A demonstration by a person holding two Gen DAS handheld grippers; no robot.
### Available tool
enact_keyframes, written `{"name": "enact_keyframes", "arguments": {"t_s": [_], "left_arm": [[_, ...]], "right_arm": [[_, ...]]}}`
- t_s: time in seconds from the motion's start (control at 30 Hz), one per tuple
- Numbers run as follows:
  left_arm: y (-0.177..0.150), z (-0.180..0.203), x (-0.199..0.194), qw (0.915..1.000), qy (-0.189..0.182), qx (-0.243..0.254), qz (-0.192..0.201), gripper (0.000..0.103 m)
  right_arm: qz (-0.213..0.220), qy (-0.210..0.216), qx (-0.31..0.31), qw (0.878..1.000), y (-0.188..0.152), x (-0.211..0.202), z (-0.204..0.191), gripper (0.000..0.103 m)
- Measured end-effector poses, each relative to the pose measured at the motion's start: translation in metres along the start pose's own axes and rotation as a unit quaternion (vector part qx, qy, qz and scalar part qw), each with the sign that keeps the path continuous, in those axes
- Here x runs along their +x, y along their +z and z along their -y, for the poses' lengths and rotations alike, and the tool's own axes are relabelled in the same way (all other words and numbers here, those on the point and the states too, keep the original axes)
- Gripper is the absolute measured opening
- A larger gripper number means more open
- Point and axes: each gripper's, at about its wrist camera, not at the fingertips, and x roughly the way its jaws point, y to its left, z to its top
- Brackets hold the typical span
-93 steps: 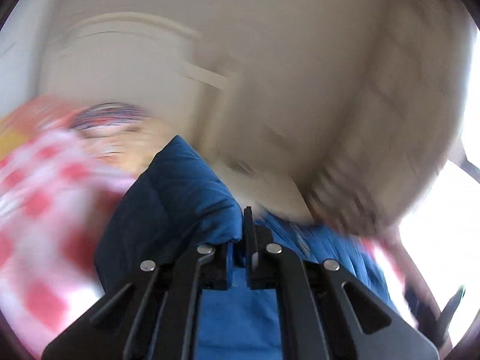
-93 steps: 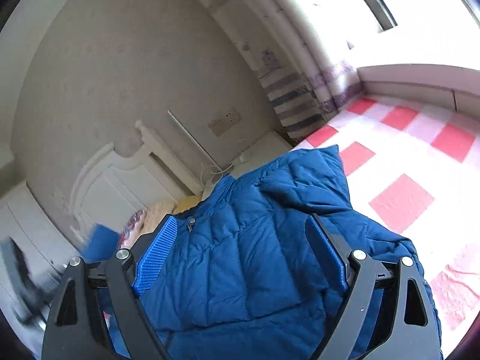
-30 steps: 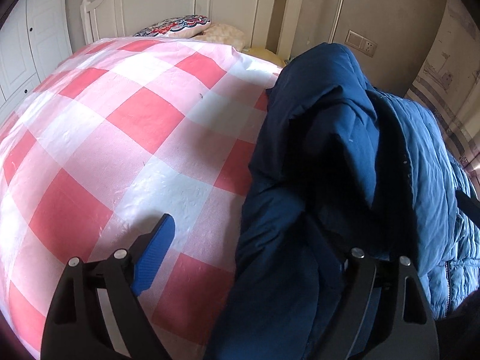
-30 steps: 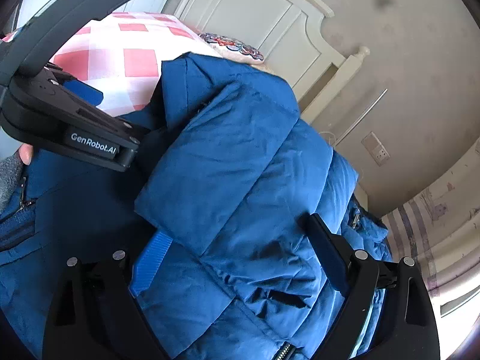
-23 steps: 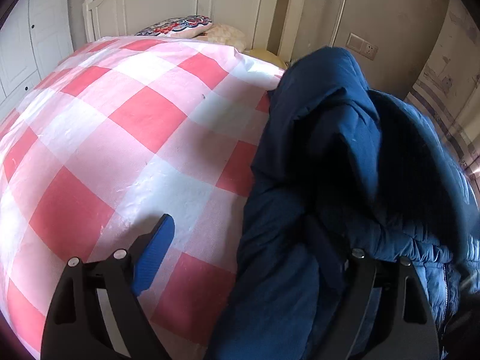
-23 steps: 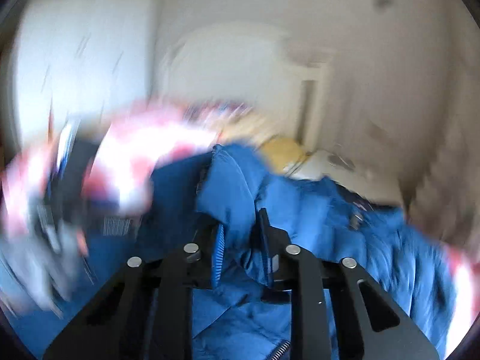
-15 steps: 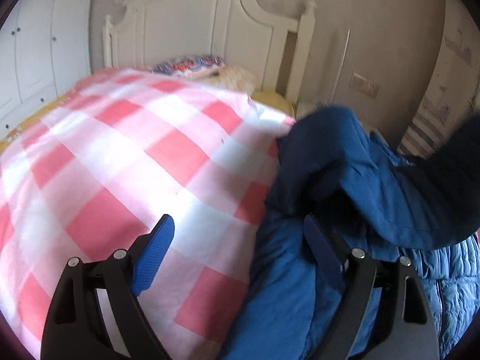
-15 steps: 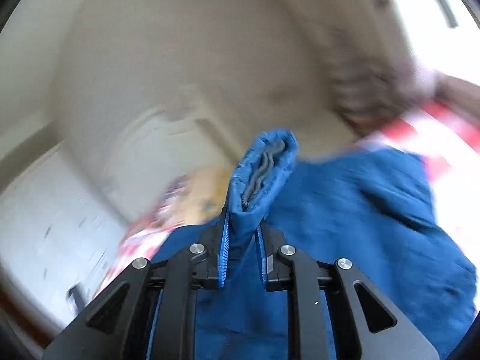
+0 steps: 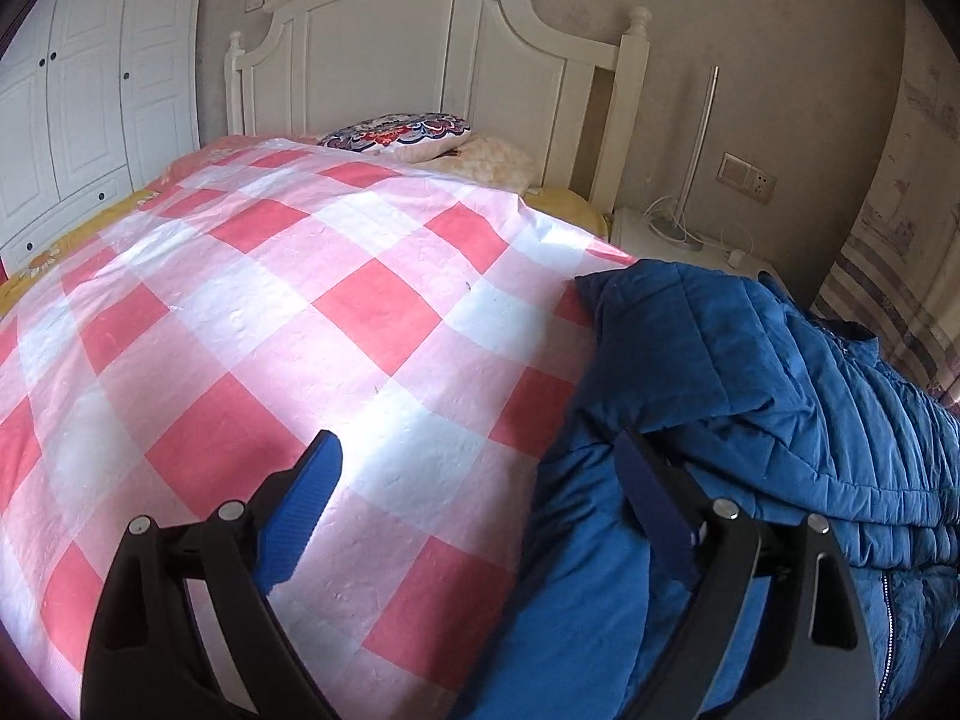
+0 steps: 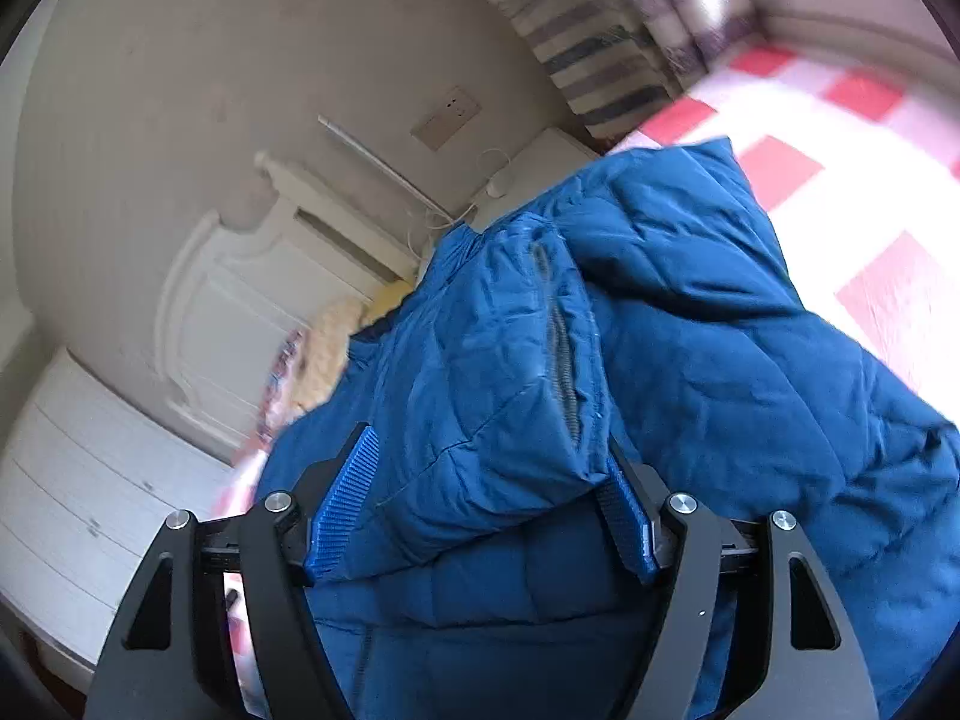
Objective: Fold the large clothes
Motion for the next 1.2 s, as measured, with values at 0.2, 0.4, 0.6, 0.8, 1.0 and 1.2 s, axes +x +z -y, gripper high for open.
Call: {"name": "enact_keyframes", "arguments": {"t_s": [0.2,0.4,0.6,0.8,1.0,1.2], "left_arm": [[-0.001,-0.001,0.002,1.0000,-0.001,-0.003,-0.006,0.091],[-0.001,-0.002,0.000,1.0000,-0.003,-0.005,-0.003,0.091],[-0.001,-0.003,0.002,0.9999,-0.003,-0.007,-0.007,0.092],[-0.001,-0.008,0.003,0.9997,-0.001,-0.020,-0.012,0.092],[-0.001,-0.007,0.004,0.9998,0.001,-0.017,-0.010,0.093],[-0.001,-0.007,0.004,0.9998,0.000,-0.019,-0.011,0.095]], "right_arm": [[0.048,0.037,-0.052,0.997,-0.006,-0.037,-0.027,0.024],[0.063,0.021,-0.057,0.996,-0.011,-0.066,-0.022,0.024],[0.024,-0.010,0.016,1.000,-0.027,-0.055,0.022,0.024],[0.078,-0.093,0.010,0.993,-0.023,-0.082,0.010,0.025],[0.077,-0.121,-0.147,0.979,-0.005,-0.068,-0.059,0.061],[0.025,-0.171,-0.300,0.938,-0.015,0.003,-0.097,0.088]]}}
